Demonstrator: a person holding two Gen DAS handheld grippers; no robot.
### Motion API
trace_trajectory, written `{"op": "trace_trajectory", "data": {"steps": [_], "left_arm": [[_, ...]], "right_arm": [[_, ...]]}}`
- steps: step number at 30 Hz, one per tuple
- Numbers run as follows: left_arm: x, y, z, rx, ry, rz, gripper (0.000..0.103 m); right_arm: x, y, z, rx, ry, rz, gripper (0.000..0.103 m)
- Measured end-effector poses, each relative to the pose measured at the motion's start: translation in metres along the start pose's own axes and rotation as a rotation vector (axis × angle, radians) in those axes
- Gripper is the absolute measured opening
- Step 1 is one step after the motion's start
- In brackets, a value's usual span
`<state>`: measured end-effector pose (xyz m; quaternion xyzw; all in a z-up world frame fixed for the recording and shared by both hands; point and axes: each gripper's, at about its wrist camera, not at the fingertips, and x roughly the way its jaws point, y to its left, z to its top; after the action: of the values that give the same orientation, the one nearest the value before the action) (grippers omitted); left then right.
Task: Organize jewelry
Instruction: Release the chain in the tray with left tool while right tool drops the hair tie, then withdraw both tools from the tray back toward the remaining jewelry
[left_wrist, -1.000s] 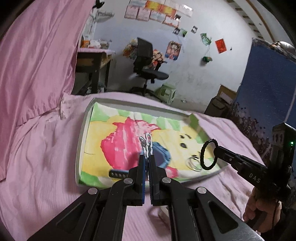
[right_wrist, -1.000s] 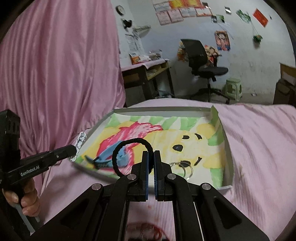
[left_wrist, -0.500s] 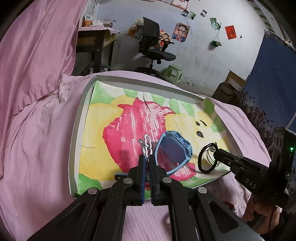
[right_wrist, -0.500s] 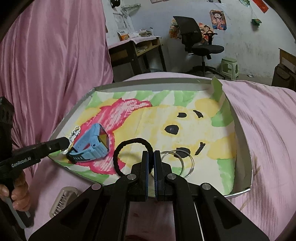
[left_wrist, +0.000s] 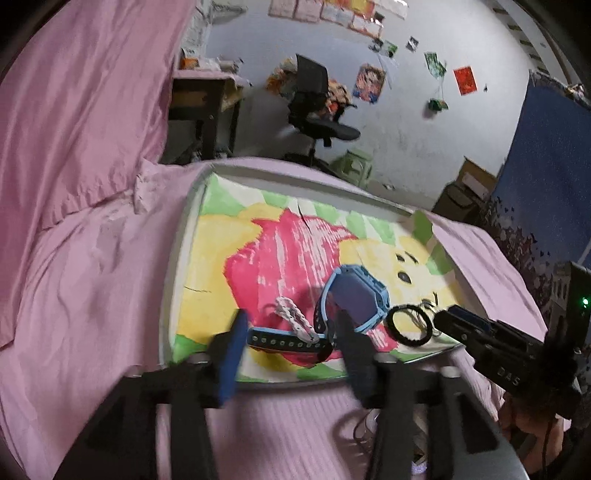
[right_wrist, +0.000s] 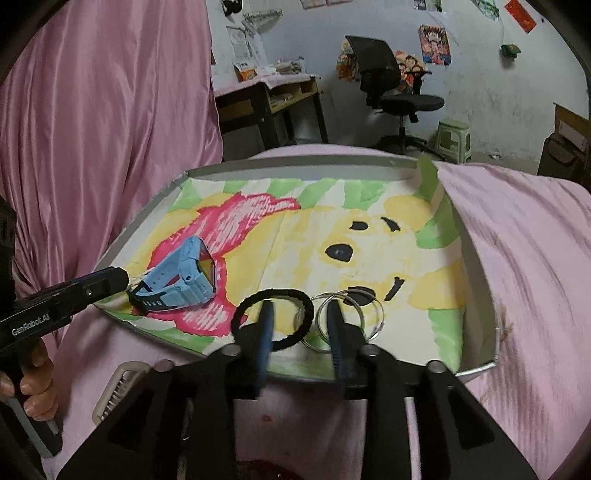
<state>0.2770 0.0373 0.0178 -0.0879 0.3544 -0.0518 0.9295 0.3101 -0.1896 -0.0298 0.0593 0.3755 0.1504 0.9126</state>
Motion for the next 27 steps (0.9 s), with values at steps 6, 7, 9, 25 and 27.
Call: {"op": "trace_trajectory", "data": {"steps": [6,7,9,25,27], "left_arm": [[-0.03,-0.009,-0.006,0.047,-0.126,0.049,0.08],[-0.034,-0.011,-0.007,0.053,-0.144,0.054,0.083],[-0.044,-0.016,-0.011,0.068,-0.174,0.062,0.09],[-0.114,-0.04,-0.06,0.116,-0.331,0.095,0.103],[-0.121,-0.043,-0.068,0.124,-0.337,0.096,0.103]], "right_arm": [[-0.031,-0.001,-0.005,-0.002,-0.104,-0.009,0.052],[-0.038,-0.002,-0.006,-0.004,-0.126,-0.012,0.056],[-0.054,-0.002,-0.009,-0.005,-0.175,-0.016,0.064],[-0.147,0.01,-0.043,-0.121,-0.403,-0.047,0.102],[-0.154,0.013,-0.048,-0.141,-0.412,-0.046,0.102]]}}
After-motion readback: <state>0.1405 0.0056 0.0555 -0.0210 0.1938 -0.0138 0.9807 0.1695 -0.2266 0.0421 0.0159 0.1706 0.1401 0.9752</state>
